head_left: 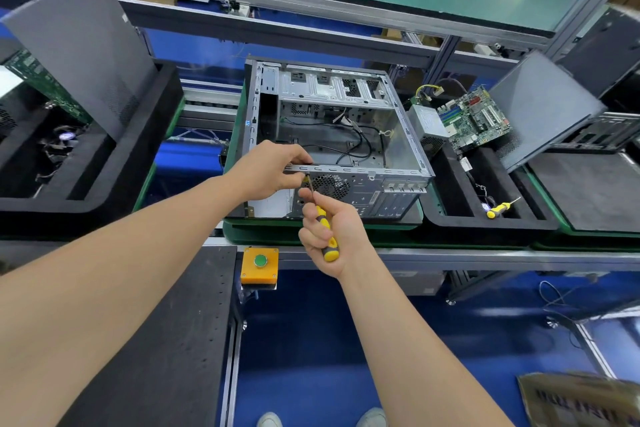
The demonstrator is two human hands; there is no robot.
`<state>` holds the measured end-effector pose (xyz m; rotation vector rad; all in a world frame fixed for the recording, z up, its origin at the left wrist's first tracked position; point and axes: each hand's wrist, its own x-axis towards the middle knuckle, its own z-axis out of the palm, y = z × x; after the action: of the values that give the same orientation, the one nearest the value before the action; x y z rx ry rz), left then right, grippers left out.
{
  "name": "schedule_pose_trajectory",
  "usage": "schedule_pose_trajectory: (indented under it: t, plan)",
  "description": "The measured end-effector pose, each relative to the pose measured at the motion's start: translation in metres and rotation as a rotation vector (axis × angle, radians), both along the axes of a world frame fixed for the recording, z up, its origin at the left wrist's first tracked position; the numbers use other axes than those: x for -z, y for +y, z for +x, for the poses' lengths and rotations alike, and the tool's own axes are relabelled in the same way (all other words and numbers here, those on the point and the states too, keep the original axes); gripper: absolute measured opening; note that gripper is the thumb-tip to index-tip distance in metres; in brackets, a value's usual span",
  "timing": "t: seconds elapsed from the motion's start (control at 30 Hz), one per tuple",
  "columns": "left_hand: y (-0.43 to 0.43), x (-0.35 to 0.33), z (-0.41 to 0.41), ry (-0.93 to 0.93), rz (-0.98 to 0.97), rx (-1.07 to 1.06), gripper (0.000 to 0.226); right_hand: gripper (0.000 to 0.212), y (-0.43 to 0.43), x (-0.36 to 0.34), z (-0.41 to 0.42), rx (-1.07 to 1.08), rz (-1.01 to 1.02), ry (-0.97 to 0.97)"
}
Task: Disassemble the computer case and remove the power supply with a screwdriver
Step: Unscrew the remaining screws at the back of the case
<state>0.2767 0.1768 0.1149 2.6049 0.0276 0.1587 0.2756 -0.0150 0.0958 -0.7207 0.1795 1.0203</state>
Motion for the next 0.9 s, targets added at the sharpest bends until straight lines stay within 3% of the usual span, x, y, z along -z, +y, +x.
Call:
schedule_pose_trajectory:
  t: [0.07, 0.17, 0.23, 0.33, 0.47, 0.63, 0.77, 0.9]
  plan:
    - [0.0, 0.001, 0.0, -0.002, 0.004, -0.004, 0.039, 0.023, 0.0, -0.005, 0.001, -0.041, -0.296, -0.282]
    - [-0.001, 0.0, 0.0, -0.001, -0.005, -0.007, 0.038, 0.026, 0.005, -0.01, -0.004, -0.1, -0.868, -0.898]
    - [-0.002, 0.0, 0.0, 0.002, -0.016, -0.013, 0.038, 0.017, 0.01, -0.011, -0.008, -0.133, -1.238, -1.292]
    - [-0.002, -0.001, -0.001, 0.004, -0.015, -0.01, 0.038, 0.009, 0.014, -0.004, -0.014, -0.147, -1.582, -1.583]
    - [-0.002, -0.001, -0.001, 0.005, -0.021, -0.011, 0.038, 0.013, 0.012, 0.001, -0.005, -0.062, -1.564, -1.518]
    - [-0.001, 0.001, 0.0, 0.008, -0.021, -0.018, 0.038, 0.033, 0.007, -0.005, 0.002, -0.046, -1.254, -1.2]
    - [0.0, 0.001, 0.0, 0.007, -0.022, -0.022, 0.039, 0.031, 0.001, -0.013, 0.016, -0.151, -0.859, -0.65]
    - [0.0, 0.001, 0.0, 0.007, -0.021, -0.023, 0.039, 0.019, -0.009, -0.012, 0.017, -0.274, -0.461, -0.516]
